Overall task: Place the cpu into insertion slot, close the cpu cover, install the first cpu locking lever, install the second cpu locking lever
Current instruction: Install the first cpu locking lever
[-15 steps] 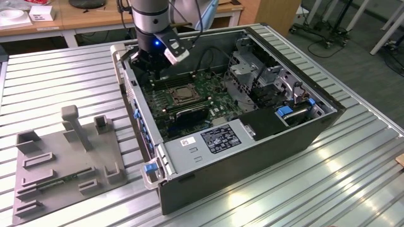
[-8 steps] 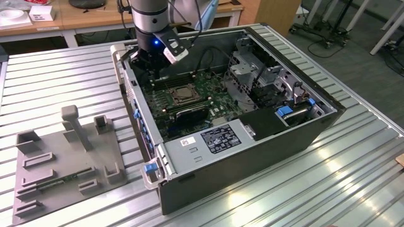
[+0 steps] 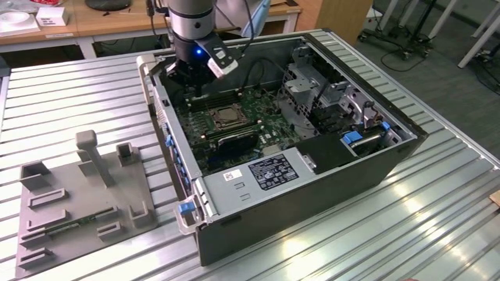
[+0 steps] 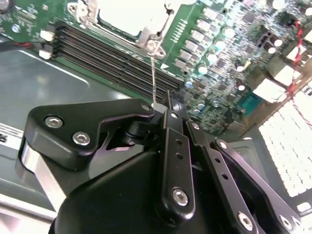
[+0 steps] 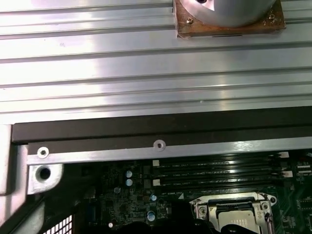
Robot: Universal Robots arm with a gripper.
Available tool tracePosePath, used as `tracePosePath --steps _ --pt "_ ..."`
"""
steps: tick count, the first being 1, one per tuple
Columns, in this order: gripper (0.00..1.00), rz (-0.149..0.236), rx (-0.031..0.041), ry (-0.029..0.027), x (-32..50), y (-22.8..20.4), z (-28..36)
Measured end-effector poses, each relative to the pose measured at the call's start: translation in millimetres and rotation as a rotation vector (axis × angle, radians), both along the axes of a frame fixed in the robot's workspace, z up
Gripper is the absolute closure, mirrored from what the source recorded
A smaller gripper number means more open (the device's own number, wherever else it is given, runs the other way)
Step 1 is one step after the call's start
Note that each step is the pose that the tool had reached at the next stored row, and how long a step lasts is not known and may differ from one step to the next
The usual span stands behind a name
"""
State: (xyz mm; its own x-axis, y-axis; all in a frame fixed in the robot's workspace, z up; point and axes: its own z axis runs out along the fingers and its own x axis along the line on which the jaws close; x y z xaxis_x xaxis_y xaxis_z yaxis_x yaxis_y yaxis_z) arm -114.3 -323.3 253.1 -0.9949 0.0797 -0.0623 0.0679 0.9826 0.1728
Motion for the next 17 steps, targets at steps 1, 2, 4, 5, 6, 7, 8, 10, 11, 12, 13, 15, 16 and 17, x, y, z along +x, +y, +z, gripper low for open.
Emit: tracePosePath --steps 1,2,4,5,6,7,8,10,11,12,13,15,16,17 --pt "0.9 0.0 -0.0001 0.0 2.4 0.0 0.0" --pt "0.9 0.0 0.0 0.0 5.0 0.0 0.0" --pt "0.9 0.0 0.0 0.0 10.6 0.0 -0.1" --pt "0.9 0.0 -0.0001 0.0001 13.4 0.0 -0.1" --pt "0.9 0.0 0.0 0.0 16.3 0.0 -0.1" --pt "0.9 0.0 -0.0001 0.0001 19.0 0.0 -0.1" --pt "0.9 0.0 -0.0001 0.0001 21.8 0.0 -0.1" --pt "0.9 0.0 0.0 0.0 26.4 0.0 -0.2" --pt "0.9 0.0 -0.0001 0.0001 27.2 0.0 -0.2" --pt "0.9 0.0 0.0 0.0 27.2 0.0 -0.2" --pt "0.9 0.0 0.0 0.0 27.2 0.0 -0.2" --pt "0.9 0.0 0.0 0.0 27.3 0.0 -0.2" --pt "0.9 0.0 0.0001 -0.0001 27.7 0.0 -0.3" --pt "0.9 0.0 -0.0001 0.0 29.0 0.1 -0.4"
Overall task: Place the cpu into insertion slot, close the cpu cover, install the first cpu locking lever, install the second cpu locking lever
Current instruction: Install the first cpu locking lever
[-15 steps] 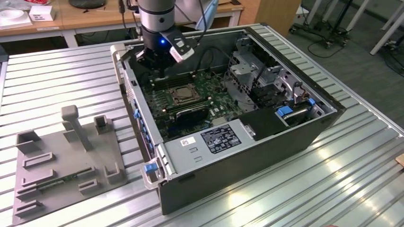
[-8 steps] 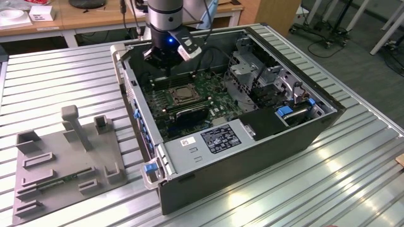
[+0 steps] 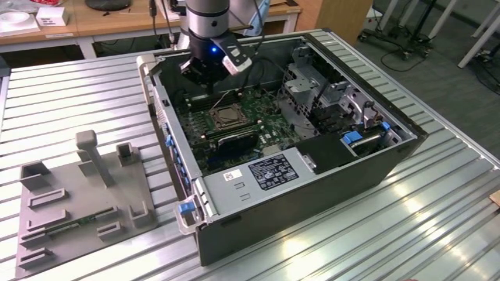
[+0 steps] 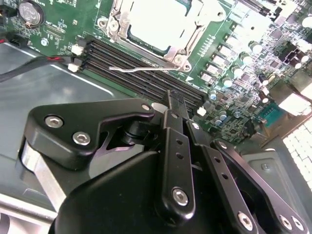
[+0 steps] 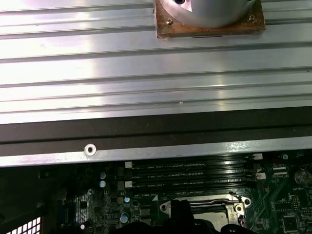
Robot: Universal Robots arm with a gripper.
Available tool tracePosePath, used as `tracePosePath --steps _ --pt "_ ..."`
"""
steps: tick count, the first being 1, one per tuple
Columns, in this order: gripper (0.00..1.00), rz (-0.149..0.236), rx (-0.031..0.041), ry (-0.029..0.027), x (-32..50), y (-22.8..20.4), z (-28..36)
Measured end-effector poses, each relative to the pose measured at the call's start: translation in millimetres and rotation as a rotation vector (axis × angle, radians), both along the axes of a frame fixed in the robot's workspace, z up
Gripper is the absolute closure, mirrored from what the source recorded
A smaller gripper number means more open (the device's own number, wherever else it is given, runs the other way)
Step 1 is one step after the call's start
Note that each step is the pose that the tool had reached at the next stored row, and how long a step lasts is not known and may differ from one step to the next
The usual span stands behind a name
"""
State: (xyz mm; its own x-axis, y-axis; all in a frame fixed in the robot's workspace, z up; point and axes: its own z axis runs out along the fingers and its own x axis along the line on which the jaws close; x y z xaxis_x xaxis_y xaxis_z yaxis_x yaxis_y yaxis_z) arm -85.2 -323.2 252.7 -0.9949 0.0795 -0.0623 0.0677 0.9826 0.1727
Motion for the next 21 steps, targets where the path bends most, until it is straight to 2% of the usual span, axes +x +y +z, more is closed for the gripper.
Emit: tracePosePath --steps 4,7,8,11,14,15,18,21 --pt "0.9 0.0 0.0 0.0 9.5 0.0 -0.7" --pt "0.9 0.0 -0.0004 0.0 11.7 1.4 -1.2" --pt "0.9 0.0 -0.003 0.0 11.9 2.4 -1.4" --pt "0.9 0.0 -0.0157 0.0 12.7 5.0 -1.9" --pt "0.9 0.0 -0.0369 0.0 13.0 6.5 -2.8" --pt "0.9 0.0 -0.0395 0.0 13.1 7.1 -3.2" --pt "0.9 0.0 -0.0394 0.0 13.6 7.7 -4.5" --pt "0.9 0.0 -0.0361 0.0002 13.6 7.9 -5.1"
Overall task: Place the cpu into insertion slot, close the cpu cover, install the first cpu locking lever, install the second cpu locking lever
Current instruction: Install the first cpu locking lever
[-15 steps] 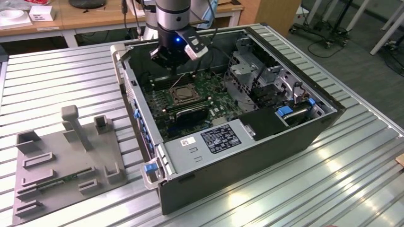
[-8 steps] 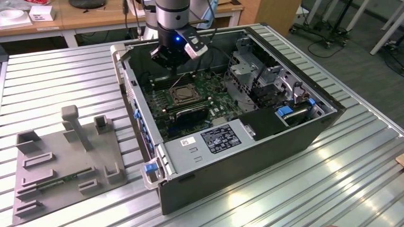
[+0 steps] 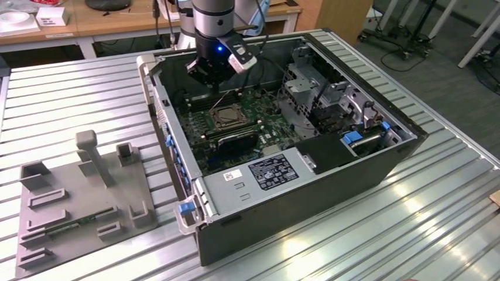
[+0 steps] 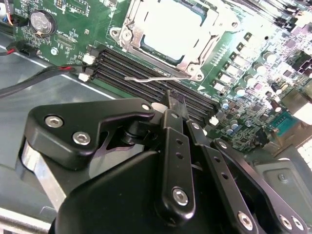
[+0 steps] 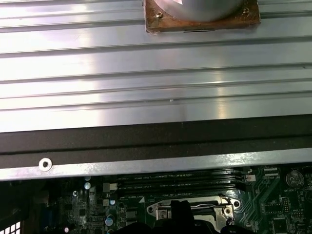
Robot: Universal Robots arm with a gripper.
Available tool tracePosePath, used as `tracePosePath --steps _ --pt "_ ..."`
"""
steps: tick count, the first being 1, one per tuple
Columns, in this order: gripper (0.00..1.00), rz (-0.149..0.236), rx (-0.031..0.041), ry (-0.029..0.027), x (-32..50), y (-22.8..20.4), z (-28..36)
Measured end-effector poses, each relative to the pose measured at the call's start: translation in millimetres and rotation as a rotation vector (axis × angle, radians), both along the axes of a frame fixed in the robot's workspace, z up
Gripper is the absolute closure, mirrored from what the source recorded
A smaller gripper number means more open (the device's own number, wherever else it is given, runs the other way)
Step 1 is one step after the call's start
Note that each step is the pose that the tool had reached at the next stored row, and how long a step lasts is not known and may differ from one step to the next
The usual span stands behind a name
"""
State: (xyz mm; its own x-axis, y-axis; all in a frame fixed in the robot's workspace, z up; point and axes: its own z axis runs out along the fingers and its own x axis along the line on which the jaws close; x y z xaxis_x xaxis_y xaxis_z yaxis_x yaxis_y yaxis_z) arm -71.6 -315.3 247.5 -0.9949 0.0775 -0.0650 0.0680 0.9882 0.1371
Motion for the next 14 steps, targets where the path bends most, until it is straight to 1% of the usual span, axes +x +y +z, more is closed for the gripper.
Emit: tracePosePath --steps 4,9,14 --pt "0.9 0.0 0.0004 0.0 0.2 0.0 -0.1" --pt "0.9 0.0 0.0014 -0.0002 4.5 0.0 -0.5" --pt "0.9 0.0 0.0021 -0.0001 4.8 0.0 -0.6"
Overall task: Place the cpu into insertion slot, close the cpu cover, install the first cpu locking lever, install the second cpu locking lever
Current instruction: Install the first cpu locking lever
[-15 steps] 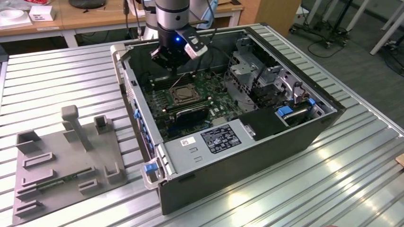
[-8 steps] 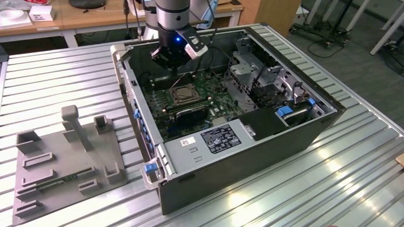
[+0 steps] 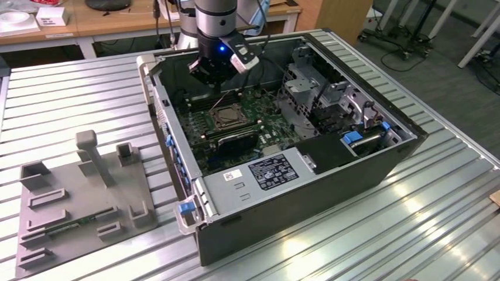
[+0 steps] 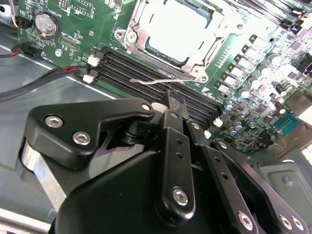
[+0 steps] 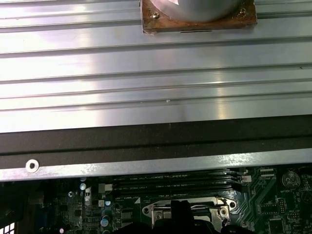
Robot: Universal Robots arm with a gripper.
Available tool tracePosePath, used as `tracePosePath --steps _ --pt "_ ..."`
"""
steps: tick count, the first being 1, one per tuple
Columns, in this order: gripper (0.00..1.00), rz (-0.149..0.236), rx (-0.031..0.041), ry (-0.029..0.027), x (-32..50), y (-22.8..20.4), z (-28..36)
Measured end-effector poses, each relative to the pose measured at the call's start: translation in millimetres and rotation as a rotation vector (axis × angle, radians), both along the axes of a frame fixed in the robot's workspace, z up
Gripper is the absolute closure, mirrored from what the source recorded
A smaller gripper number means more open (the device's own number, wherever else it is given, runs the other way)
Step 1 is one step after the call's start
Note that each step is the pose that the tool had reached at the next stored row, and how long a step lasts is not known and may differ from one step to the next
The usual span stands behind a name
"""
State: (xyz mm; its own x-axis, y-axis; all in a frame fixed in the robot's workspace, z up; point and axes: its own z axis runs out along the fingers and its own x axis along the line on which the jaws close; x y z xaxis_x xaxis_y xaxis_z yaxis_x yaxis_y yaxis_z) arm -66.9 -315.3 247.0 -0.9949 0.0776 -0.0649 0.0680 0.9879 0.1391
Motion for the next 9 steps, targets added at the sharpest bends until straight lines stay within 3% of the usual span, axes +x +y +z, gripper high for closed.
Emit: tracePosePath --steps 9 --pt "0.9 0.0 0.001 0.0 0.0 0.0 -0.1"
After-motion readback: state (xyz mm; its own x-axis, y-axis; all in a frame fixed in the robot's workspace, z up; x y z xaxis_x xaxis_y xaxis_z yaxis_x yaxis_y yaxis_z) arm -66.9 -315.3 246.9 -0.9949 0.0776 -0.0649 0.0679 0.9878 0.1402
